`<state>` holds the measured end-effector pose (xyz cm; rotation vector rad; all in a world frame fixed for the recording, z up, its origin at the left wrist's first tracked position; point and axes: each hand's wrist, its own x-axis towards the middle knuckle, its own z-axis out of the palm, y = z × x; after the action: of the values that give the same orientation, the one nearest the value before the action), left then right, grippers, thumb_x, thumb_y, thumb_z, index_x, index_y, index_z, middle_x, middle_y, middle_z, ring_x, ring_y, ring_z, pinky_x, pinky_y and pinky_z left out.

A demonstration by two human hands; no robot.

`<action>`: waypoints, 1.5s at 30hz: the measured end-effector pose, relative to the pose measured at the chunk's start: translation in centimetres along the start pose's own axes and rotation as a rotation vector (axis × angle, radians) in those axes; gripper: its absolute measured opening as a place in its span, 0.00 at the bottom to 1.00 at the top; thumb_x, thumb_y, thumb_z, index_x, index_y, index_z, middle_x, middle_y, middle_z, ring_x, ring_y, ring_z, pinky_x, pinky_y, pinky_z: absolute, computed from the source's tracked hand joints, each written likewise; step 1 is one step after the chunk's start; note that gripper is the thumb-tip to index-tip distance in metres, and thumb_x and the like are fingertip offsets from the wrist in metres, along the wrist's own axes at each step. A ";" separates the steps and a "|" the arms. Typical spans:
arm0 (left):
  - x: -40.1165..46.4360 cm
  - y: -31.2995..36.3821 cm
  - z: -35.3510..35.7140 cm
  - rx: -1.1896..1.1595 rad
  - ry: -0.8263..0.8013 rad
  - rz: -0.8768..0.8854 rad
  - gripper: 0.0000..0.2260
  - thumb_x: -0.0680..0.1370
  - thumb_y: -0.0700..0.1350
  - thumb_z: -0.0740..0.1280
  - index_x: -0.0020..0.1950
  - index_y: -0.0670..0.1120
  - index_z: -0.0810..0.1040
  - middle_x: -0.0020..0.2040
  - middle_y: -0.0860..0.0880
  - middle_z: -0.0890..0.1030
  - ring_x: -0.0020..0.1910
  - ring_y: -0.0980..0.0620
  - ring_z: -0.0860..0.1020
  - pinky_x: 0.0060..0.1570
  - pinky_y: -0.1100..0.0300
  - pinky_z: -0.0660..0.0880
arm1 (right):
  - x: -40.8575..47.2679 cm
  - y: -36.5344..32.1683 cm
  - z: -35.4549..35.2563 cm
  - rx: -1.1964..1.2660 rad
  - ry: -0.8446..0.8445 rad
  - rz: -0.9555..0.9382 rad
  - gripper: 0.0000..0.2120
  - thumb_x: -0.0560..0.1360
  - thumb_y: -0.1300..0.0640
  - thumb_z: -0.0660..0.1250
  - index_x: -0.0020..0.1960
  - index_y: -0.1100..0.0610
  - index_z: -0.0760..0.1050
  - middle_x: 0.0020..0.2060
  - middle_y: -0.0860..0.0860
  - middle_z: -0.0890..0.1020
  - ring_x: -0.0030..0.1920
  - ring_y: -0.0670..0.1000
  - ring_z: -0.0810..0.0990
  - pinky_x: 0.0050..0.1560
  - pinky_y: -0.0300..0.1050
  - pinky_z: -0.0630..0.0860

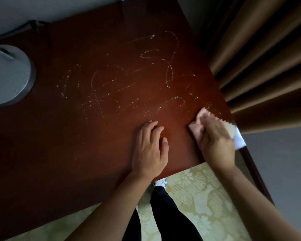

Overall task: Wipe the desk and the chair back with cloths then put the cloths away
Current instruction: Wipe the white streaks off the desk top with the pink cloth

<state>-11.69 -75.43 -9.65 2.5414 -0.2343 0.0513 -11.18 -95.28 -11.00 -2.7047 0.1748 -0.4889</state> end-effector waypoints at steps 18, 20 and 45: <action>0.0 0.2 -0.2 -0.063 -0.006 -0.008 0.18 0.81 0.50 0.58 0.64 0.40 0.76 0.65 0.43 0.75 0.68 0.46 0.70 0.70 0.53 0.66 | 3.5 -1.5 0.7 -0.096 -0.009 0.058 0.16 0.81 0.54 0.59 0.59 0.61 0.79 0.56 0.62 0.82 0.55 0.63 0.82 0.50 0.59 0.80; 0.0 0.1 -0.2 -0.079 0.002 -0.004 0.19 0.81 0.51 0.58 0.64 0.40 0.76 0.65 0.43 0.74 0.67 0.46 0.71 0.69 0.52 0.66 | 4.7 -3.3 0.9 -0.133 0.001 0.068 0.11 0.77 0.58 0.65 0.57 0.62 0.78 0.53 0.62 0.82 0.53 0.64 0.82 0.51 0.59 0.79; -5.6 -17.1 -15.7 -0.062 0.326 -0.298 0.11 0.76 0.39 0.63 0.57 0.42 0.79 0.53 0.46 0.79 0.54 0.48 0.78 0.56 0.56 0.75 | -14.0 -27.8 8.5 0.118 -0.285 -0.505 0.23 0.73 0.54 0.74 0.65 0.63 0.77 0.67 0.58 0.74 0.70 0.59 0.70 0.69 0.60 0.66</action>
<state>-13.87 -51.85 -6.48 2.4334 0.2655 0.3323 -19.68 -64.20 -11.80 -2.6488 -0.6058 -0.2302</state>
